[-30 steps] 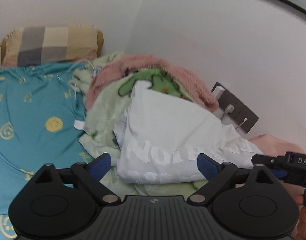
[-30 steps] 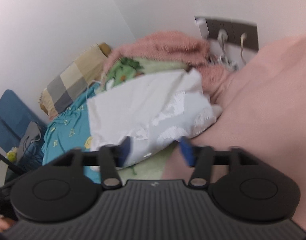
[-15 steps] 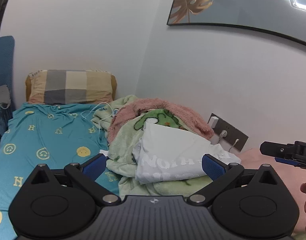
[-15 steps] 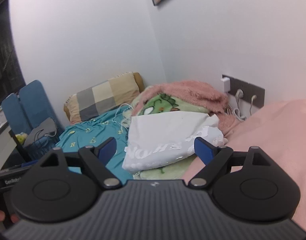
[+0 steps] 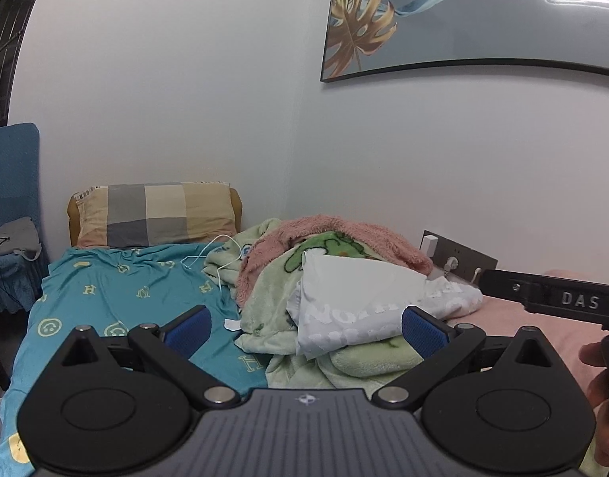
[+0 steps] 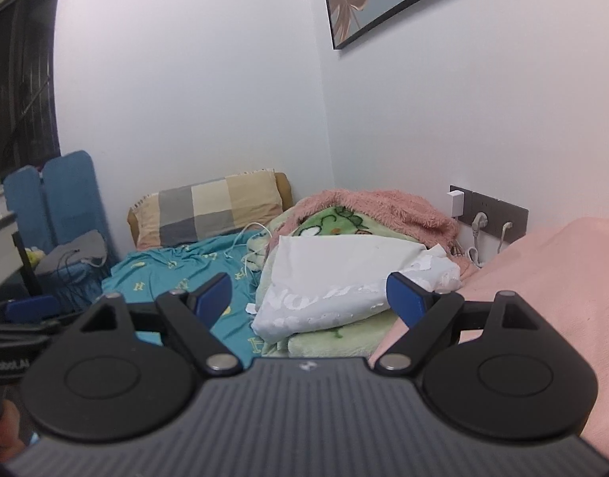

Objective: Fold clothes

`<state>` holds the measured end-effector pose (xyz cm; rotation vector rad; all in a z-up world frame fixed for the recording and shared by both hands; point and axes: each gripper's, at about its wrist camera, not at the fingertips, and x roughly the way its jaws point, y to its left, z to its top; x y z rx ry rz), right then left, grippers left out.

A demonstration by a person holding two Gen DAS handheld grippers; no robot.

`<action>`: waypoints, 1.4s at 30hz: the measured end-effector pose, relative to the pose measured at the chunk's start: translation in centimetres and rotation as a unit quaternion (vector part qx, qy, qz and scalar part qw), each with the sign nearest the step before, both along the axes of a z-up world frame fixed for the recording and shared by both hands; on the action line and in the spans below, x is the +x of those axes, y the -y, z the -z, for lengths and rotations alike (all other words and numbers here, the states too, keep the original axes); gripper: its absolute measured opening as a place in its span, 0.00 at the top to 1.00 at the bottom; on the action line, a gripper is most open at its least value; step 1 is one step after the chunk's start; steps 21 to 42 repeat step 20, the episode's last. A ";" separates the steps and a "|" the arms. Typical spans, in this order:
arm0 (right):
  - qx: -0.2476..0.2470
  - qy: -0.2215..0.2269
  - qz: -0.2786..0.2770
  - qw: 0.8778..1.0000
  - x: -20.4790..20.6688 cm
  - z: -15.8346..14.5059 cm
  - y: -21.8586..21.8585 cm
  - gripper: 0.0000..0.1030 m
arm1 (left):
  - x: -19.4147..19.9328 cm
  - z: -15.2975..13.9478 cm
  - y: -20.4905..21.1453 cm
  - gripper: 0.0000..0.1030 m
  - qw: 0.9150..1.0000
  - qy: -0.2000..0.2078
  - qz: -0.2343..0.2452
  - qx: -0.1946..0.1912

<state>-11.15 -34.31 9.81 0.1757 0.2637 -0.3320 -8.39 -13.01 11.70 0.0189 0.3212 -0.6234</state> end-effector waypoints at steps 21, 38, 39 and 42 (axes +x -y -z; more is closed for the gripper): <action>-0.032 -0.009 0.027 0.999 1.0 3.9 -2.4 0.16 | 2.1 3.0 -0.7 0.00 1.000 -0.018 -0.018 0.011; -0.032 -0.009 0.027 0.999 1.0 3.9 -2.4 0.16 | 2.1 3.0 -0.7 0.00 1.000 -0.018 -0.018 0.011; -0.032 -0.009 0.027 0.999 1.0 3.9 -2.4 0.16 | 2.1 3.0 -0.7 0.00 1.000 -0.018 -0.018 0.011; -0.032 -0.009 0.027 0.999 1.0 3.9 -2.4 0.16 | 2.1 3.0 -0.7 0.00 1.000 -0.018 -0.018 0.011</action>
